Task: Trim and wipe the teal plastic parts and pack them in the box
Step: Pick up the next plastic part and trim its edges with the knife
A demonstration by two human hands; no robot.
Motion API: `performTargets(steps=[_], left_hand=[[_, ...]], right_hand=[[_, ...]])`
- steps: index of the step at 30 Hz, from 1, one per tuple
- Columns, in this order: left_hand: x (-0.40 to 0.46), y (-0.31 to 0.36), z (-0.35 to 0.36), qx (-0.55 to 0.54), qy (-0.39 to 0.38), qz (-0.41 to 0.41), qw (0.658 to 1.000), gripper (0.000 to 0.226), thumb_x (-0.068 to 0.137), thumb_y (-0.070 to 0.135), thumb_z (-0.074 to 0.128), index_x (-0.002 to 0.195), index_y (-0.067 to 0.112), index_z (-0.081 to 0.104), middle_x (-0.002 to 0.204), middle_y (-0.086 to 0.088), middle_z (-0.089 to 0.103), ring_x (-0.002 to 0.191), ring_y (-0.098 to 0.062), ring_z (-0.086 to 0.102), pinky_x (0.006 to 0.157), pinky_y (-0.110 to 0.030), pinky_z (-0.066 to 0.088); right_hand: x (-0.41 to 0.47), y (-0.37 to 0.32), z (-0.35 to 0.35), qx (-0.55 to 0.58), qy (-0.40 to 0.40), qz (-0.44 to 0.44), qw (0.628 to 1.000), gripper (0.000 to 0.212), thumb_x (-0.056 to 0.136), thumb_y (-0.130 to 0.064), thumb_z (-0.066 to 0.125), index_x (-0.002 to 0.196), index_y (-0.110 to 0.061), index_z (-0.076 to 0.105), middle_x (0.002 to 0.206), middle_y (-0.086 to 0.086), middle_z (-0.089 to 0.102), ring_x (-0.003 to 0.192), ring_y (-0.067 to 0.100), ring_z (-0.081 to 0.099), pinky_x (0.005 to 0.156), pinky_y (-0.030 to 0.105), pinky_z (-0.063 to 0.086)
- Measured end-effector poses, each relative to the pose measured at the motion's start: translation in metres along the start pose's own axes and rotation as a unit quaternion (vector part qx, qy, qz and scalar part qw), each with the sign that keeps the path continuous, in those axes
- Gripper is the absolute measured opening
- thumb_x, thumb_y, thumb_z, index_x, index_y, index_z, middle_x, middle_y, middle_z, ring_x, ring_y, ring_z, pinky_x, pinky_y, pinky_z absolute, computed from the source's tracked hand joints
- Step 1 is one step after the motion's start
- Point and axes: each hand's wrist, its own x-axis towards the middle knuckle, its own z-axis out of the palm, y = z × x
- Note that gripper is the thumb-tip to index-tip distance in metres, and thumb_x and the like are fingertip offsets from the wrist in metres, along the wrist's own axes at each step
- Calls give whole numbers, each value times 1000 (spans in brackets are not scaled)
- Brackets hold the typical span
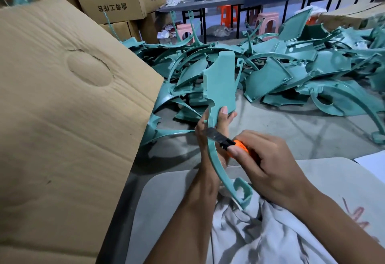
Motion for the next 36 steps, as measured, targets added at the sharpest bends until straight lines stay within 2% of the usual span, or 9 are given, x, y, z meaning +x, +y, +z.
performTargets(steps=[4, 7, 13, 17, 23, 26, 28, 31, 36], left_hand=[[0, 1, 4, -9, 67, 35, 997, 8, 100, 13, 62, 100, 12, 70, 108, -21, 75, 85, -23, 78, 73, -31, 62], [-3, 2, 1, 1, 64, -27, 998, 35, 102, 29, 59, 116, -1, 69, 116, -18, 73, 90, -11, 76, 67, -11, 55], [1, 11, -3, -41, 66, -71, 994, 48, 104, 27, 55, 129, -13, 56, 122, -23, 70, 102, -20, 75, 72, -13, 55], [-4, 12, 0, -53, 35, -87, 994, 39, 103, 25, 59, 125, -7, 61, 101, -22, 76, 81, -23, 78, 68, -23, 61], [-3, 30, -17, 113, -76, -90, 987, 9, 82, 17, 64, 75, 13, 68, 52, -3, 63, 35, -14, 53, 36, -19, 38], [0, 41, -22, 136, -105, -114, 979, 6, 69, 20, 62, 68, 16, 59, 47, 1, 49, 37, -11, 39, 39, -16, 28], [2, 45, -27, 131, -103, -130, 977, 9, 66, 20, 64, 73, 14, 66, 58, 1, 61, 47, -13, 52, 42, -22, 43], [7, 48, -39, 92, -131, -202, 966, 35, 62, 15, 64, 94, 14, 75, 95, -9, 74, 89, -28, 70, 90, -56, 58], [2, 65, -57, 100, -290, -298, 904, 34, 67, 8, 56, 87, 14, 84, 99, -15, 76, 82, -26, 75, 71, -35, 63]], right_hand=[[0, -8, -7, 38, -52, -51, 997, 28, 106, -34, 56, 78, -33, 54, 67, -15, 43, 59, 8, 45, 58, 17, 29], [2, -15, -10, 85, -90, -69, 990, 32, 105, -30, 58, 79, -44, 47, 64, -16, 41, 55, 7, 43, 56, 19, 29], [-1, -16, -14, 205, -169, -18, 964, 38, 104, -29, 60, 68, -37, 52, 57, -5, 41, 48, 14, 37, 50, 26, 27], [-7, -1, -20, 331, -186, 77, 922, 52, 100, -51, 61, 67, -11, 61, 52, 8, 42, 42, 17, 39, 44, 22, 31], [0, 18, -37, 392, 58, 143, 907, 65, 93, -65, 61, 76, -2, 61, 49, 19, 45, 34, 23, 40, 42, 26, 33], [4, 26, -46, 288, 224, 193, 911, 58, 99, -59, 56, 76, -5, 60, 57, 25, 48, 39, 28, 43, 40, 28, 34], [5, 35, -50, 258, 285, 248, 889, 47, 102, -51, 56, 75, -13, 61, 65, 17, 52, 43, 24, 45, 39, 27, 36], [8, 49, -55, 263, 295, 327, 858, 40, 103, -46, 59, 73, -20, 63, 68, -1, 56, 44, 18, 46, 42, 25, 37], [6, 60, -59, 304, 212, 302, 878, 37, 90, -54, 73, 82, -19, 71, 81, 3, 70, 44, 17, 50, 40, 26, 40]])
